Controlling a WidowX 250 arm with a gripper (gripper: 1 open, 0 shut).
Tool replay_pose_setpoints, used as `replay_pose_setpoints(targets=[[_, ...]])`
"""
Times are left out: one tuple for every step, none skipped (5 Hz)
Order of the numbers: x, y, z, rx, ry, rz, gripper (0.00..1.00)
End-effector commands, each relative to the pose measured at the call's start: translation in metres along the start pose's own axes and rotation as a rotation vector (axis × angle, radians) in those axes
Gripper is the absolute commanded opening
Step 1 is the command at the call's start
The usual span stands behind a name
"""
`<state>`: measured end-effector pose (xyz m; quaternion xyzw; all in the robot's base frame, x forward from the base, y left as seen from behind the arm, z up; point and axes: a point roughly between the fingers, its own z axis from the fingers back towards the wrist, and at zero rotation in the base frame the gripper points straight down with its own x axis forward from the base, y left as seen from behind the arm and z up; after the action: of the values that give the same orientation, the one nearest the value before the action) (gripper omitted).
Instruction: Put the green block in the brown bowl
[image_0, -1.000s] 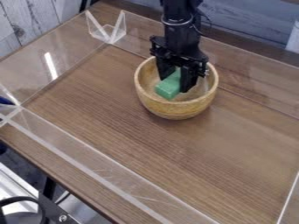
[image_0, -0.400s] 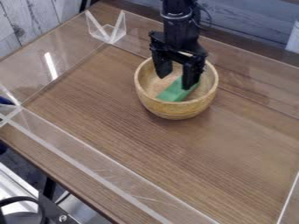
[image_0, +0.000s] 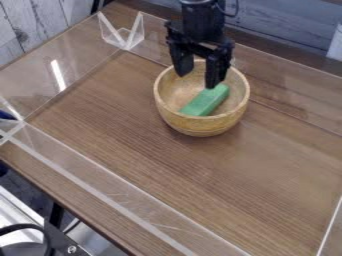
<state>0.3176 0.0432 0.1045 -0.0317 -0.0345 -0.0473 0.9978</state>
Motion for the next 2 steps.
replay_pose_setpoints(targets=[[0.0091, 0.0035, 0.0267, 0.029, -0.09, -0.006, 1.0], [0.0094, 0.0029, 0.0206, 0.031, -0.081, -0.01, 1.0]])
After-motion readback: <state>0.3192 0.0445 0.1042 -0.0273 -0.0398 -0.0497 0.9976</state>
